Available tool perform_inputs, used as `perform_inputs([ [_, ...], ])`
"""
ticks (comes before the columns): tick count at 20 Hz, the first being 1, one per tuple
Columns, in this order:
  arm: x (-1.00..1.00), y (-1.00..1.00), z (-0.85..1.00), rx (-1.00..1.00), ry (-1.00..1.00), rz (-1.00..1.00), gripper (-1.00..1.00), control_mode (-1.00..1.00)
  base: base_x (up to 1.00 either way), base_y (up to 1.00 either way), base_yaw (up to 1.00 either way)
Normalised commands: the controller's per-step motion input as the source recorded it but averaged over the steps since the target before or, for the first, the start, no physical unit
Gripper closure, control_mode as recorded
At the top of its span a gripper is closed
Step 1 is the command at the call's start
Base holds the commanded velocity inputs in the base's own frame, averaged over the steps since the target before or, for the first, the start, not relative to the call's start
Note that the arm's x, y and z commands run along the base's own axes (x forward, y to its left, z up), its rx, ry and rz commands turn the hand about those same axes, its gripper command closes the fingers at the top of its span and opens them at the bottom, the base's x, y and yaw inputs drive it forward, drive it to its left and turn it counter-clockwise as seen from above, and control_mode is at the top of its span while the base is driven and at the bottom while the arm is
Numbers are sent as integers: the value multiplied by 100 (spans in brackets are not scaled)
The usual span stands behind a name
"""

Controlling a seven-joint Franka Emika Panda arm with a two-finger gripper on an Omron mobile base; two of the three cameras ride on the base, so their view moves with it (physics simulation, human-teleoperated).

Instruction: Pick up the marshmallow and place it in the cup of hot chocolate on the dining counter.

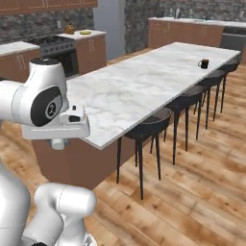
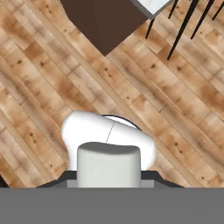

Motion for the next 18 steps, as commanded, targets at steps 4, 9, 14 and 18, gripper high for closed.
perform_inputs([
  [4, 0, 0, 0, 0, 0, 0, 100, 100, 0, -100, 45],
  [9, 0, 0, 0, 0, 0, 0, 100, 100, 0, -100, 42],
  [14, 0, 0, 0, 0, 0, 0, 100, 100, 10, -100, 38],
  [18, 0, 0, 0, 0, 0, 0, 100, 100, 32, -100, 37],
])
